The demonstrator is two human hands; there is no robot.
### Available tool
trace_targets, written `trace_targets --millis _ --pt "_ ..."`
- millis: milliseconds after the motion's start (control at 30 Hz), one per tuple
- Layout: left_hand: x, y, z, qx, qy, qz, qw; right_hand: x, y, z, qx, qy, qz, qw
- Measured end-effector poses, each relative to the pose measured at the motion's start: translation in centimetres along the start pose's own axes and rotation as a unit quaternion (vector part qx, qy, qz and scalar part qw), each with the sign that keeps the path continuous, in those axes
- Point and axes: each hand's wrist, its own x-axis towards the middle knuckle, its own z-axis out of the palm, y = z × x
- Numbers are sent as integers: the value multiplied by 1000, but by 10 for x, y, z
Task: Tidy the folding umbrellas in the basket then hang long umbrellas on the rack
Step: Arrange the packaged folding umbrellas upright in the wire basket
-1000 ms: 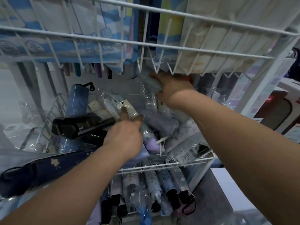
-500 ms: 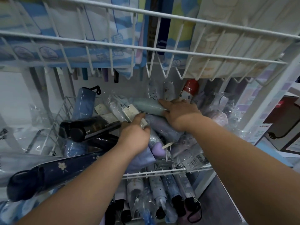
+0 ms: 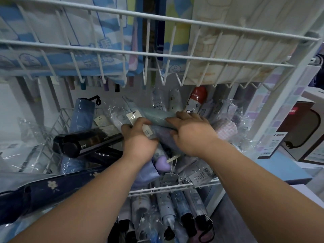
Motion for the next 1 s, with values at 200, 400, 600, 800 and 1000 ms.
trace_targets --millis 200,400,600,800,1000 --pt "19 38 -13 -30 39 87 995 -17 10 -2 -24 56 15 998" --pt "35 80 2 78 -170 208 960 -32 23 -8 -69 79 30 994" --pt "52 110 23 186 -128 286 931 -43 33 6 -134 95 37 986" --pt "54 117 30 231 -150 314 909 -39 33 4 -123 81 48 988" --pt "46 88 -11 298 -126 260 910 -14 34 -2 -141 42 46 988"
